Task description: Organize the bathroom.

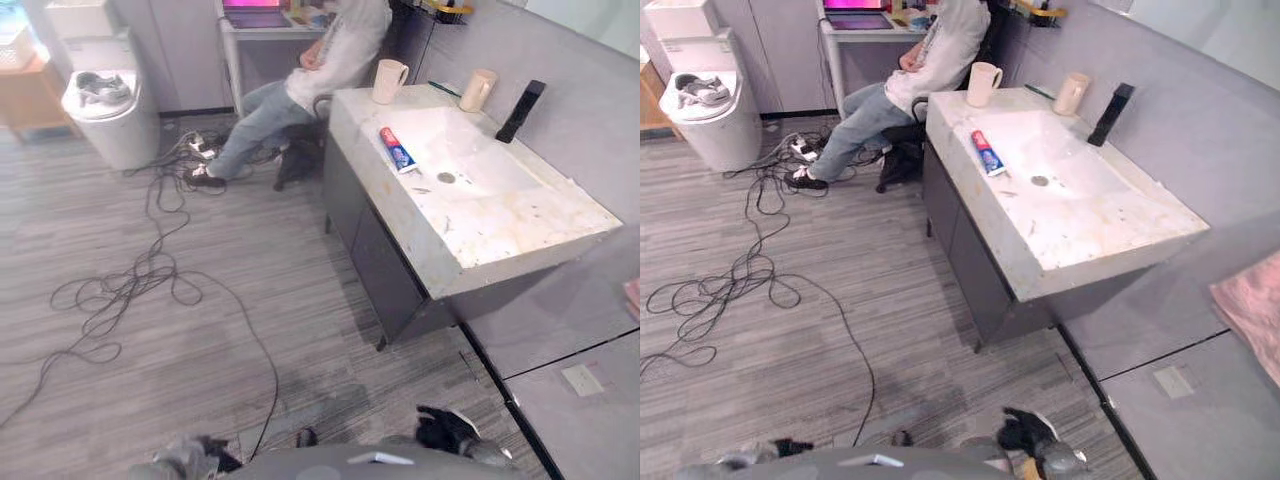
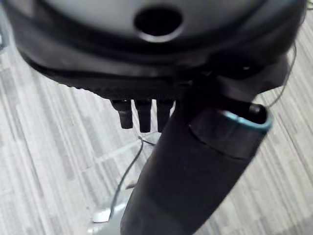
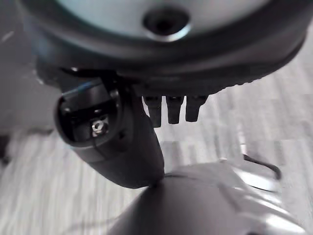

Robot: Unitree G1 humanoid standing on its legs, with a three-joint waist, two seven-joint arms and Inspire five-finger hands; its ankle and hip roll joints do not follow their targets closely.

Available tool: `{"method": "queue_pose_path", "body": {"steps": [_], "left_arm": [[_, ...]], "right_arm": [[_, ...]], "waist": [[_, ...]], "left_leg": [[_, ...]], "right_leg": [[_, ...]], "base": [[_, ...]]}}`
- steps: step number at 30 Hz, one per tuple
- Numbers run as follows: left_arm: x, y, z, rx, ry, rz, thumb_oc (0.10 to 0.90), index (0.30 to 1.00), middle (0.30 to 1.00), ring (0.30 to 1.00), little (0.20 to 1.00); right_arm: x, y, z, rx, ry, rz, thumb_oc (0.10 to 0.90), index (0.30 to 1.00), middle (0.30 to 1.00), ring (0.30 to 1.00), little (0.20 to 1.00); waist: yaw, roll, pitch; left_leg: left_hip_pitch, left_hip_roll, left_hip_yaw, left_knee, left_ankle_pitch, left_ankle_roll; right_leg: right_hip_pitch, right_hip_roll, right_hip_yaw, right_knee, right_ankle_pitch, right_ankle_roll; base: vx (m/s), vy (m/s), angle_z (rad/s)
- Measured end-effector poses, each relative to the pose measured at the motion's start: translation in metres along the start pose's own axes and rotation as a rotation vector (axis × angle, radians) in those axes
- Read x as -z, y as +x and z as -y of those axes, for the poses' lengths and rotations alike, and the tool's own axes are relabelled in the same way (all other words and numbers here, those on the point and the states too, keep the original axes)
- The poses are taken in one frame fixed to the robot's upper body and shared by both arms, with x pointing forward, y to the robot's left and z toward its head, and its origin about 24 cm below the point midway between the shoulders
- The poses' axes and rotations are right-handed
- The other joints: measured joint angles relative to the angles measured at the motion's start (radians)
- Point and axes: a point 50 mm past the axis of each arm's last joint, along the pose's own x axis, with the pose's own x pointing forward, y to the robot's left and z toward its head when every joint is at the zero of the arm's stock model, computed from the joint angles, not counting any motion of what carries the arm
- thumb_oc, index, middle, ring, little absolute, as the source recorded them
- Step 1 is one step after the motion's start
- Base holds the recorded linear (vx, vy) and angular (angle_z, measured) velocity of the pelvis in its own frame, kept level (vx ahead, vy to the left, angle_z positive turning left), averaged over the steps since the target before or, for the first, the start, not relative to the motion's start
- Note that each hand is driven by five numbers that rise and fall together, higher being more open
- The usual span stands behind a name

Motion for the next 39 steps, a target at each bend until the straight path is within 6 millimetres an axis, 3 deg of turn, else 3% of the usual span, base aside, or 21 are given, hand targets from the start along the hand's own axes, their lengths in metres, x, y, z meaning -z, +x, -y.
{"method": "queue_pose_path", "body": {"steps": [1,2,3,4,6,11,14,16,17,18,19,21,22,25,27,28,32,34,36,38,39], "left_arm": [[-0.003,0.000,-0.001,-0.003,0.003,0.017,0.800,0.900,0.900,0.900,0.900],[-0.005,-0.001,-0.003,-0.008,0.007,0.026,0.800,0.900,0.900,0.900,0.900],[-0.017,-0.002,-0.005,-0.012,0.012,0.067,0.800,0.900,0.900,0.900,0.900],[-0.029,-0.003,-0.003,-0.006,0.021,0.110,0.800,0.900,0.900,0.900,0.900],[-0.038,-0.004,-0.003,-0.004,0.024,0.130,0.800,0.900,0.900,0.900,0.900],[0.002,0.000,0.006,0.025,0.006,0.017,0.800,0.900,0.900,0.900,0.900],[0.006,0.000,0.005,0.022,-0.006,0.010,0.800,0.900,0.900,0.900,0.900],[0.008,0.000,0.003,0.018,-0.005,0.013,0.800,0.900,0.900,0.900,0.900],[0.006,-0.001,-0.009,-0.009,-0.003,0.017,0.800,0.900,0.900,0.900,0.900],[0.004,-0.002,-0.014,-0.029,-0.005,0.023,0.800,0.900,0.900,0.900,0.900],[-0.007,-0.001,-0.007,-0.019,-0.011,0.046,0.800,0.900,0.900,0.900,0.900],[-0.004,-0.001,-0.004,-0.024,-0.038,0.033,0.800,0.900,0.900,0.900,0.900],[-0.002,0.000,-0.004,-0.031,-0.038,0.029,0.800,0.900,0.900,0.900,0.900],[0.016,0.000,-0.007,-0.063,-0.049,-0.012,0.800,0.900,0.900,0.900,0.900],[0.031,-0.001,-0.009,-0.080,-0.061,-0.050,0.800,0.900,0.900,0.900,0.900],[0.031,-0.001,-0.011,-0.088,-0.059,-0.055,0.800,0.900,0.900,0.900,0.900],[0.035,0.000,-0.007,-0.081,-0.023,-0.073,0.800,0.900,0.900,0.900,0.900],[0.033,0.000,-0.005,-0.079,0.000,-0.077,0.800,0.900,0.900,0.900,0.900],[0.031,0.000,0.001,-0.061,0.022,-0.071,0.800,0.900,0.900,0.900,0.900],[0.028,0.001,0.005,-0.042,0.043,-0.063,0.800,0.900,0.900,0.900,0.900],[0.022,0.001,0.007,-0.023,0.056,-0.046,0.800,0.900,0.900,0.900,0.900]], "right_arm": [[-0.014,0.003,-0.004,-0.021,-0.003,0.071,0.800,0.900,0.900,0.900,0.900],[-0.018,0.004,-0.008,-0.036,0.003,0.092,0.800,0.900,0.900,0.900,0.900],[-0.024,0.006,-0.009,-0.062,-0.014,0.111,0.800,0.900,0.900,0.900,0.900],[-0.029,0.008,-0.005,-0.054,-0.021,0.117,0.800,0.900,0.900,0.900,0.900],[-0.031,0.010,-0.007,-0.055,-0.011,0.111,0.800,0.900,0.900,0.900,0.900],[-0.033,0.016,-0.014,-0.077,-0.006,0.063,0.800,0.900,0.900,0.900,0.900],[-0.023,0.015,-0.011,-0.055,0.010,-0.010,0.800,0.900,0.900,0.900,0.900],[-0.013,0.013,-0.010,-0.031,0.068,-0.067,0.800,0.900,0.900,0.900,0.900],[-0.009,0.014,-0.016,-0.017,0.118,-0.094,0.800,0.900,0.900,0.900,0.900],[-0.007,0.013,-0.014,0.000,0.140,-0.109,0.800,0.900,0.900,0.900,0.900],[-0.012,0.015,-0.002,0.054,0.162,-0.112,0.800,0.900,0.900,0.900,0.900],[-0.004,0.012,0.005,0.108,0.175,-0.170,0.800,0.900,0.900,0.900,0.900],[-0.002,0.011,0.011,0.132,0.173,-0.186,0.800,0.900,0.900,0.900,0.900],[-0.006,0.012,0.018,0.161,0.177,-0.195,0.800,0.900,0.900,0.900,0.900],[-0.005,0.012,0.018,0.170,0.174,-0.200,0.800,0.900,0.900,0.900,0.900],[-0.002,0.011,0.018,0.176,0.176,-0.211,0.800,0.900,0.900,0.900,0.900],[0.010,0.006,0.019,0.209,0.201,-0.265,0.800,0.900,0.900,0.900,0.900],[0.013,0.006,0.019,0.231,0.249,-0.284,0.800,0.900,0.900,0.900,0.900],[0.016,0.004,0.019,0.249,0.300,-0.286,0.800,0.900,0.900,0.900,0.900],[0.014,0.006,0.016,0.236,0.305,-0.279,0.800,0.900,0.900,0.900,0.900],[0.013,0.006,0.014,0.228,0.306,-0.270,0.800,0.900,0.900,0.900,0.900]], "waist": [[-0.008,0.010,0.000],[-0.013,0.007,-0.003],[-0.016,0.021,0.003],[-0.018,0.020,0.010],[-0.007,0.005,0.023],[0.001,-0.020,0.021],[0.013,-0.018,0.021],[0.020,-0.032,0.012],[0.019,-0.110,-0.011],[0.020,-0.136,-0.011],[-0.004,-0.120,0.024],[-0.003,-0.115,0.031],[-0.008,-0.114,0.033],[-0.036,-0.099,0.038],[-0.040,-0.094,0.038],[-0.044,-0.093,0.042],[-0.047,-0.085,0.045],[-0.047,-0.091,0.045],[-0.056,-0.074,0.043],[-0.057,-0.051,0.045],[-0.059,-0.030,0.055]], "left_leg": [[0.019,-0.018,-0.034,-0.035,0.102,0.037],[0.027,-0.023,-0.052,-0.062,0.119,0.015],[0.029,-0.030,-0.080,-0.110,0.151,0.011],[0.030,-0.038,-0.105,-0.140,0.182,0.032],[0.026,-0.057,-0.131,-0.140,0.190,0.031],[0.036,-0.052,-0.141,-0.139,0.201,0.042],[0.031,-0.034,-0.151,-0.134,0.208,0.010],[0.000,-0.038,-0.156,-0.102,0.207,-0.065],[-0.076,-0.090,-0.127,-0.035,0.212,-0.179],[-0.127,-0.112,-0.096,0.034,0.195,-0.194],[-0.224,-0.093,-0.061,0.276,0.110,-0.120],[-0.313,-0.089,-0.039,0.557,0.081,-0.096],[-0.321,-0.067,-0.026,0.596,0.056,-0.090],[-0.237,0.037,0.013,0.399,0.029,-0.076],[-0.142,0.108,0.008,0.127,0.056,-0.096],[-0.128,0.133,0.012,0.074,0.079,-0.094],[-0.074,0.136,0.083,0.039,0.099,-0.081],[-0.048,0.100,0.155,-0.005,0.116,-0.060],[-0.019,0.060,0.169,-0.063,0.154,-0.038],[0.014,0.041,0.177,-0.124,0.168,-0.009],[0.033,0.031,0.180,-0.141,0.169,0.019]], "right_leg": [[0.011,0.000,0.001,0.031,-0.064,0.059],[0.002,0.021,0.004,0.048,-0.087,0.057],[-0.024,0.050,0.017,0.064,-0.095,0.031],[-0.035,0.061,0.064,0.085,-0.099,0.024],[-0.029,0.059,0.097,0.086,-0.099,0.024],[-0.013,0.066,0.094,0.083,-0.105,0.014],[0.002,0.094,0.096,0.059,-0.117,-0.022],[0.064,0.102,0.098,-0.082,-0.080,-0.060],[0.078,0.038,0.107,-0.159,0.019,-0.107],[0.085,0.012,0.106,-0.196,-0.019,-0.111],[0.088,0.031,0.076,-0.191,-0.003,-0.119],[0.072,0.034,0.086,-0.150,-0.003,-0.126],[0.075,0.034,0.096,-0.152,0.000,-0.127],[0.075,0.071,0.133,-0.153,0.009,-0.131],[0.075,0.100,0.165,-0.159,0.015,-0.128],[0.074,0.106,0.165,-0.159,0.015,-0.130],[0.090,0.084,0.161,-0.172,0.015,-0.119],[0.088,0.036,0.153,-0.172,0.014,-0.078],[0.066,0.000,0.144,-0.134,0.023,-0.023],[0.000,-0.010,0.133,-0.003,0.028,-0.010],[-0.093,-0.021,0.113,0.176,0.037,0.003]], "base": [[0.05,0.032,0.23],[0.06,0.027,0.45],[0.07,0.028,0.76],[0.09,0.028,0.80],[0.12,0.033,0.50],[0.14,0.009,0.08],[0.09,-0.036,0.09],[0.02,-0.040,0.24],[0.00,0.004,0.24],[0.00,0.061,0.46],[0.01,0.084,0.31],[0.17,0.177,-0.01],[0.23,0.198,-0.31],[0.33,0.304,-0.41],[0.29,0.337,-0.36],[0.14,0.204,-0.16],[0.19,0.393,0.03],[0.20,0.465,-0.01],[0.13,0.369,0.07],[0.11,0.377,-0.07],[0.11,0.318,-0.04]]}}
